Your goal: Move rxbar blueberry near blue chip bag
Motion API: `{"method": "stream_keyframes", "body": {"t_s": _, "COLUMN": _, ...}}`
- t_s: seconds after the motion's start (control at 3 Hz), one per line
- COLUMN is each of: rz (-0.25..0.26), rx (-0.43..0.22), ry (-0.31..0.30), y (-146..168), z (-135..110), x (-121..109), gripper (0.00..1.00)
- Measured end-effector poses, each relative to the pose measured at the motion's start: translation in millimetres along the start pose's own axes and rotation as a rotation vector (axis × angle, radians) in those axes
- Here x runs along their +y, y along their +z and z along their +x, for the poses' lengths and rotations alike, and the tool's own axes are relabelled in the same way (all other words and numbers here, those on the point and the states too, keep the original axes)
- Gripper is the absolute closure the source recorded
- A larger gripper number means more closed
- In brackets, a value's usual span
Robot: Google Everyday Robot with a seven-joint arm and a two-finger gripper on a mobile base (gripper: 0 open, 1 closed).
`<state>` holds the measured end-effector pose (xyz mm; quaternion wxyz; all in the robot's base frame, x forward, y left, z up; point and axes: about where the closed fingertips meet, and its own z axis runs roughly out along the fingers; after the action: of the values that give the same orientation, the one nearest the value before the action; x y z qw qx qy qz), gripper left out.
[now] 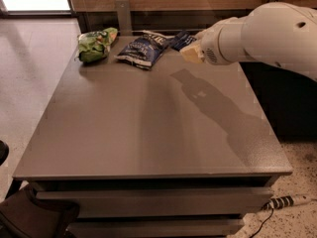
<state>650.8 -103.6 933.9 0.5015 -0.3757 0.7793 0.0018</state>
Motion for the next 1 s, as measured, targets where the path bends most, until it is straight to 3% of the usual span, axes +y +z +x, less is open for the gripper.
{"method": "stream_keyframes", "body": {"t_s": 0.33, "rz": -0.050, "rx": 0.003, "ry": 0.024, "y": 16.2, "z": 8.7, "x": -8.3, "gripper": 1.00}}
{"method": "stream_keyframes", "body": {"t_s": 1.0, "rz": -0.194, "rx": -0.027, "ry": 0.141, "y": 84.0, "z": 46.6, "x": -43.6, "gripper": 1.00}}
